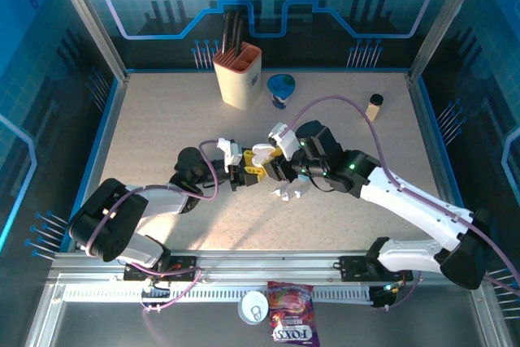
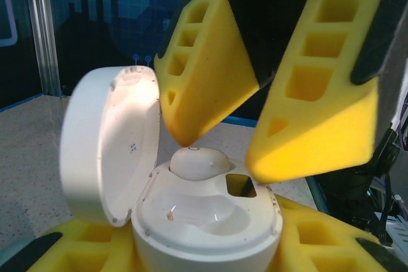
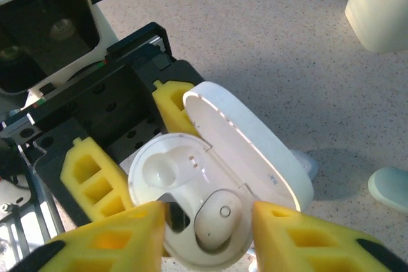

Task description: Insert wireless bluetooth earbuds into charging case

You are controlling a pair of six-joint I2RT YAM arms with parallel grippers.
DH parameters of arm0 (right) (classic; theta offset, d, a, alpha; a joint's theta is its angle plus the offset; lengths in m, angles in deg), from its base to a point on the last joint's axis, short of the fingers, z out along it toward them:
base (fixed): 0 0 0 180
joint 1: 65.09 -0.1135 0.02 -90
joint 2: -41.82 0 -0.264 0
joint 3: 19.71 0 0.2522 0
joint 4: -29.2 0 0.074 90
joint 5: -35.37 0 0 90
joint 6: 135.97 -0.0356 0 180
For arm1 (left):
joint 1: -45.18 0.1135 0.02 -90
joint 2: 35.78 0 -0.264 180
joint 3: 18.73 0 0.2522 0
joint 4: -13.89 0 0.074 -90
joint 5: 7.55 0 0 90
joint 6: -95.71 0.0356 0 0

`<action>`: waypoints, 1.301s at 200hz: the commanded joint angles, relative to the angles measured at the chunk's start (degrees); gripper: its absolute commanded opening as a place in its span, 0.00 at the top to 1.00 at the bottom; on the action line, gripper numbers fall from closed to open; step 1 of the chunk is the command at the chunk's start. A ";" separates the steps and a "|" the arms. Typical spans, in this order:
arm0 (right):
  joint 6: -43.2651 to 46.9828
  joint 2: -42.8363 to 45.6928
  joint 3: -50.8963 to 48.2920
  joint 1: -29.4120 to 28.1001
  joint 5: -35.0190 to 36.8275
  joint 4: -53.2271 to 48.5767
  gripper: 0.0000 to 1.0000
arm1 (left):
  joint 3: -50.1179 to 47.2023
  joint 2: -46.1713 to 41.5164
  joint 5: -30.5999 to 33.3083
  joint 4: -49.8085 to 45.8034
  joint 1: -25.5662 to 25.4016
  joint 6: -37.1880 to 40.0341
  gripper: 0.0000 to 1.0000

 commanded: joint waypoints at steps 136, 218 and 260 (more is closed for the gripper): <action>-28.36 3.96 -26.51 13.59 -4.82 10.47 0.45 | -0.26 -0.59 -0.27 3.01 0.41 0.12 0.77; -28.06 -13.12 -22.00 13.49 -6.63 14.35 0.51 | -0.39 -0.83 -0.25 4.12 0.46 -1.24 0.77; -25.19 -17.62 -19.62 13.49 -6.37 13.48 0.51 | -0.70 -2.44 0.54 1.20 0.42 -1.21 0.80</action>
